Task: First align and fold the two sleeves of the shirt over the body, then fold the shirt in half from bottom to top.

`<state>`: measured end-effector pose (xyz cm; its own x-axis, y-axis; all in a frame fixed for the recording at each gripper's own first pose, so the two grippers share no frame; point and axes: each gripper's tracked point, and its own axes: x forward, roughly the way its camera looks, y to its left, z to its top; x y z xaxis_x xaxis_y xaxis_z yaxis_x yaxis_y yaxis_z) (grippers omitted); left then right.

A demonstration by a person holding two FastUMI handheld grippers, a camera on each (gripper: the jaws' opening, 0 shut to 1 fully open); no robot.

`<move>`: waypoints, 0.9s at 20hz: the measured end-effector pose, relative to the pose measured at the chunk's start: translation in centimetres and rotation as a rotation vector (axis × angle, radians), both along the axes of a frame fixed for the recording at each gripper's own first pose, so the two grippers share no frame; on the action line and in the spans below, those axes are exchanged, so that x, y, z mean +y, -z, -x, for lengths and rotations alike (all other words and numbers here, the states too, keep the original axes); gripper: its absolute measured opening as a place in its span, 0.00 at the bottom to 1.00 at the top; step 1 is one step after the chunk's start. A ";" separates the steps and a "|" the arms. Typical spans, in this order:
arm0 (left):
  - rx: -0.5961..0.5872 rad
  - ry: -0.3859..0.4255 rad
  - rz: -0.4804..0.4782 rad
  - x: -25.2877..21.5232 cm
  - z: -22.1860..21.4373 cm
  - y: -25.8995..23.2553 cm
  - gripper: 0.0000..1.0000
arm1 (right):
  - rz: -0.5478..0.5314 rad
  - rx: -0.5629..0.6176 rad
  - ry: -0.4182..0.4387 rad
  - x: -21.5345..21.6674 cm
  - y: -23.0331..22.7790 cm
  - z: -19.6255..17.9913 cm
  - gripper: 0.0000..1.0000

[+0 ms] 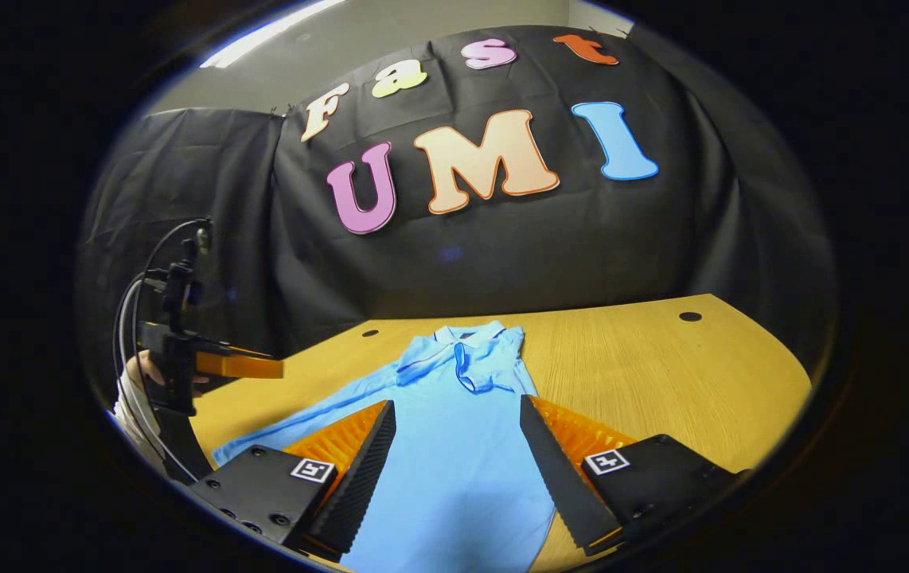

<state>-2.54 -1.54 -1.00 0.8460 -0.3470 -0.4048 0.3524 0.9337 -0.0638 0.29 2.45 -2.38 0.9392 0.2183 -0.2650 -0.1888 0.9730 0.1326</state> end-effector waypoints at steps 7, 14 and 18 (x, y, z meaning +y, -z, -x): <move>0.049 -0.037 0.023 2.4 6.6 4.3 0.96 | 0.228 0.153 0.073 -2.7 5.3 5.0 0.98; 0.097 -0.046 -0.024 3.1 11.0 7.3 0.96 | 0.274 0.305 0.115 -4.8 8.6 10.9 1.00; 0.098 -0.069 -0.087 4.0 12.6 8.6 0.96 | 0.238 0.339 0.103 -4.2 9.3 12.8 1.00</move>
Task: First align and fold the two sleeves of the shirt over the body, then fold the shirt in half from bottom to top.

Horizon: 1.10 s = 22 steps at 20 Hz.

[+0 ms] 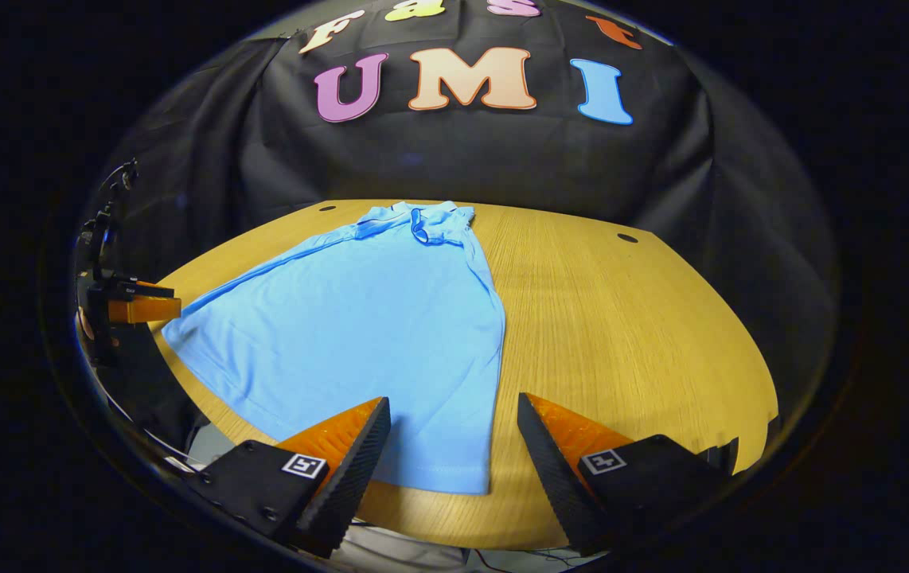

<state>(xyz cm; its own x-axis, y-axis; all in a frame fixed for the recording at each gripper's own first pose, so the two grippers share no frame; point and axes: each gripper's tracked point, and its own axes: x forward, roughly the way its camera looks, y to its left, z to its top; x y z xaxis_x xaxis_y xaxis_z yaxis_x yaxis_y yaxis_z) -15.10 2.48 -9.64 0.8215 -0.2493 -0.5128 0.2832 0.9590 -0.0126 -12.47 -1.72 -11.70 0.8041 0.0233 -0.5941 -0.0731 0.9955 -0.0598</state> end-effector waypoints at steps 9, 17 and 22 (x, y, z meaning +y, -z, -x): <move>0.023 -0.053 0.001 0.5 0.8 2.2 0.96 | -0.037 0.019 -0.021 1.6 0.4 0.9 0.98; 0.008 -0.013 -0.012 -1.8 1.0 2.3 0.94 | -0.033 0.005 -0.046 2.2 0.5 0.9 0.95; 0.026 0.004 -0.011 -2.5 1.1 1.9 0.81 | -0.037 -0.002 -0.053 2.3 0.5 0.9 0.95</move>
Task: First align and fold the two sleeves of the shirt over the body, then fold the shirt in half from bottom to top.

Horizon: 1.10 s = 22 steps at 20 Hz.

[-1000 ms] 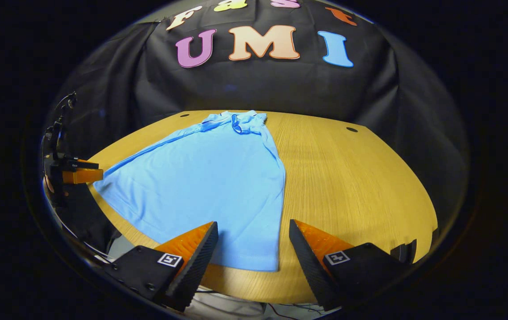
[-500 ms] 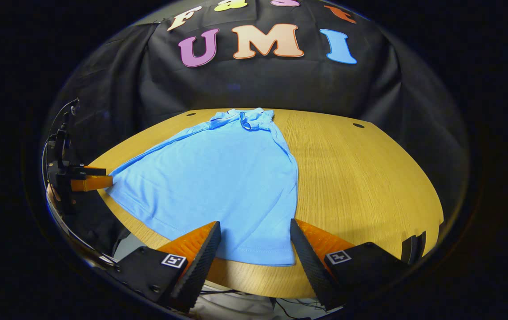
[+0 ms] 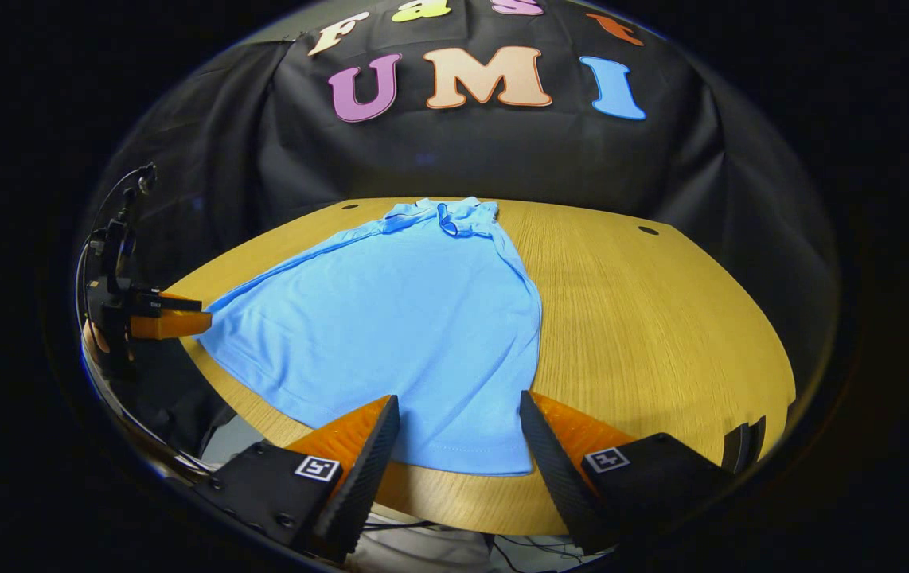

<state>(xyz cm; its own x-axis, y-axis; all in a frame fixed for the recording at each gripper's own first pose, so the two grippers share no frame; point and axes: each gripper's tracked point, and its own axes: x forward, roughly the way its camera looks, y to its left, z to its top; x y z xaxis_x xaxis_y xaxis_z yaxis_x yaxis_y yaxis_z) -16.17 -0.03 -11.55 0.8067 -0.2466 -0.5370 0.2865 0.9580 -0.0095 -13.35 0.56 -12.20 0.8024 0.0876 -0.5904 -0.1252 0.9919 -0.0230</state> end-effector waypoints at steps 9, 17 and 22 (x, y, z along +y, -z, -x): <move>0.010 0.009 0.001 -0.8 0.3 0.6 0.87 | -0.008 -0.010 -0.004 0.0 0.0 -0.1 0.95; -0.047 0.047 0.039 -2.7 -0.4 0.4 0.29 | -0.038 -0.016 -0.059 1.7 0.2 0.2 0.51; -0.097 0.054 0.048 -3.2 -1.0 0.3 0.02 | -0.048 -0.020 -0.077 2.4 0.4 0.1 0.10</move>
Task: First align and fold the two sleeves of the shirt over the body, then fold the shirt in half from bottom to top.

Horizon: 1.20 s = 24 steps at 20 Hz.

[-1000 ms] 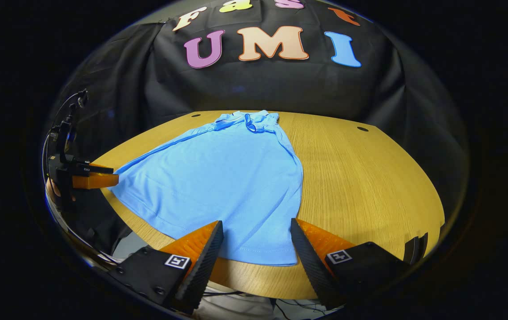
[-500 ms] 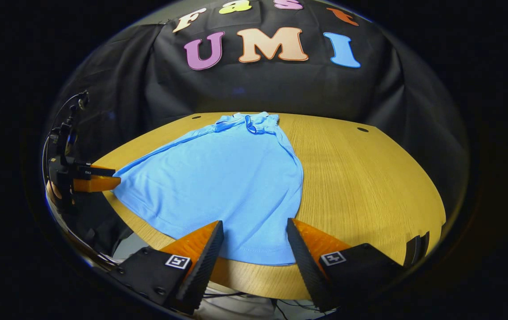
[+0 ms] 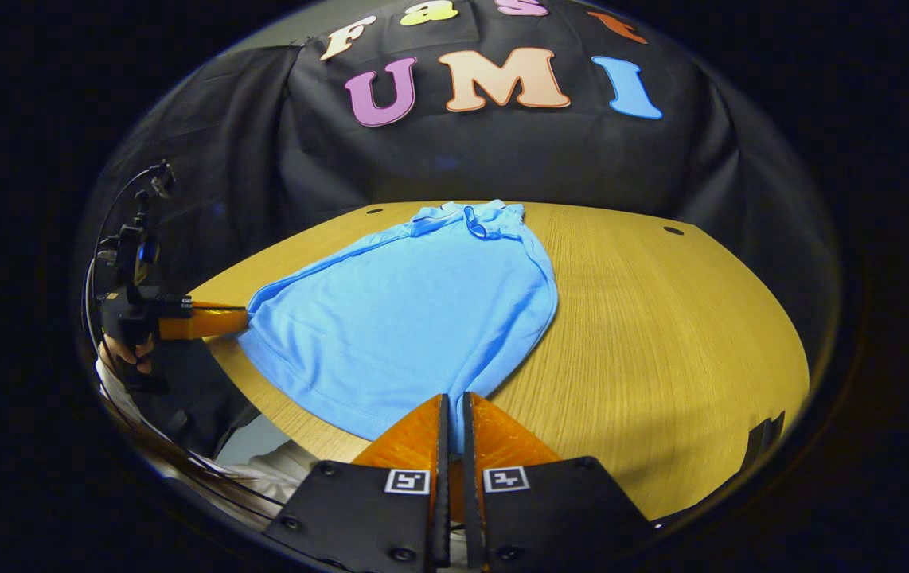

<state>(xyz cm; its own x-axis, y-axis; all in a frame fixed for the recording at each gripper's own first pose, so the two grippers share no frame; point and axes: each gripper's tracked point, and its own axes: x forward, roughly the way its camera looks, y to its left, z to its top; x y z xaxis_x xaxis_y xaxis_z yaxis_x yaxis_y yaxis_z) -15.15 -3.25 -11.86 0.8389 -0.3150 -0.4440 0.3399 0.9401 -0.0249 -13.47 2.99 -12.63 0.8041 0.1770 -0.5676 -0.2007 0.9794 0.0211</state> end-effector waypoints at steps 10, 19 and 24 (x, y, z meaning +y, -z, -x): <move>0.006 -0.023 0.162 0.2 -2.3 -3.1 0.00 | -0.020 -0.040 0.007 0.6 -1.0 -1.7 0.02; -0.117 0.004 0.164 -0.9 -7.9 -10.0 0.00 | 0.069 -0.148 0.009 -0.2 -5.0 -8.1 0.02; -0.134 -0.007 0.166 -1.6 -12.5 -11.2 0.00 | 0.098 -0.153 0.015 -0.6 -6.2 -12.9 0.02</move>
